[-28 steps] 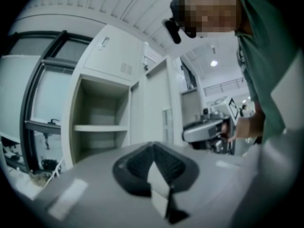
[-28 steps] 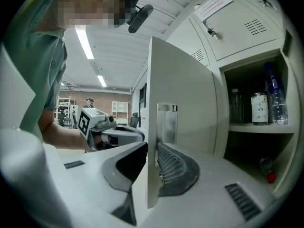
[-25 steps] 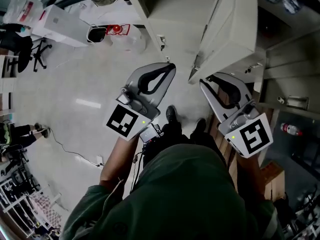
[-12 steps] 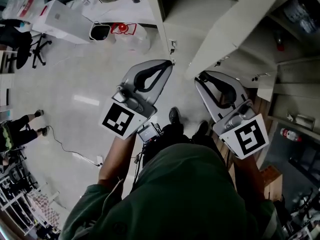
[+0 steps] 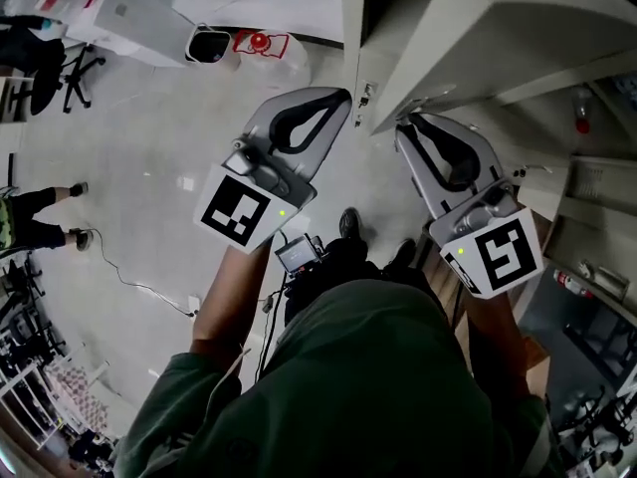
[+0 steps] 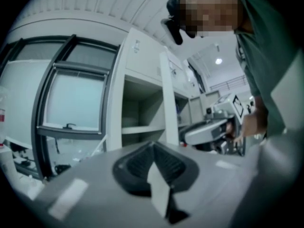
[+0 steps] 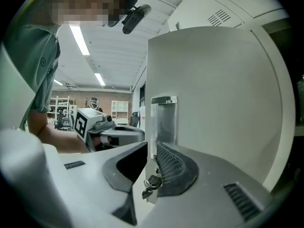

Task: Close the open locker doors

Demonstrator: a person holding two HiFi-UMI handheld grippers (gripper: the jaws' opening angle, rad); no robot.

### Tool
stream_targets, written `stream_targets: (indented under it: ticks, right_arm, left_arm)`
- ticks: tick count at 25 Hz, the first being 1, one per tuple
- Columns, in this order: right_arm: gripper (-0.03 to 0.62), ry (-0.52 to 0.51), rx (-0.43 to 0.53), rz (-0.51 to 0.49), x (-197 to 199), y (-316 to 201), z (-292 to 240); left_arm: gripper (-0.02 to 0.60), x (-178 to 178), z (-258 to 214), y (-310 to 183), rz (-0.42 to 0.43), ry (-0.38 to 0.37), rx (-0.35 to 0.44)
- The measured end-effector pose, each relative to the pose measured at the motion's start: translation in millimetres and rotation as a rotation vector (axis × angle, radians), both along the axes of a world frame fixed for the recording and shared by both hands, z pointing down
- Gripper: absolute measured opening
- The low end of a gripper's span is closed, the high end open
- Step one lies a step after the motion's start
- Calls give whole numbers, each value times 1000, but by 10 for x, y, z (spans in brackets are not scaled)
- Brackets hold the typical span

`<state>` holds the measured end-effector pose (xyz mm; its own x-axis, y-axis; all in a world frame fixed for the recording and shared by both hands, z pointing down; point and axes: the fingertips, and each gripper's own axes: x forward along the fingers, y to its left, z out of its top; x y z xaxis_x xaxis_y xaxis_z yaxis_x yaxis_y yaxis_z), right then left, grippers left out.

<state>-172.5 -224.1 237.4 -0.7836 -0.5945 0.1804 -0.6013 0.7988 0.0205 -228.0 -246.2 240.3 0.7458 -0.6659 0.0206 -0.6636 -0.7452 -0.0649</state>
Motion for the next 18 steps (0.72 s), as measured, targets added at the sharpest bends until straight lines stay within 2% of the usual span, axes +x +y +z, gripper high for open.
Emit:
stream_targets:
  ticks: [10,18]
  right_arm:
    - [52,17,13,29,-197,-462,-14]
    - [52,17,28,86,-146,-835,-27]
  left_arm:
    - [3,-142,31,-349,-12,30,0]
    - [3,-167,91,-519,-25,40,-6]
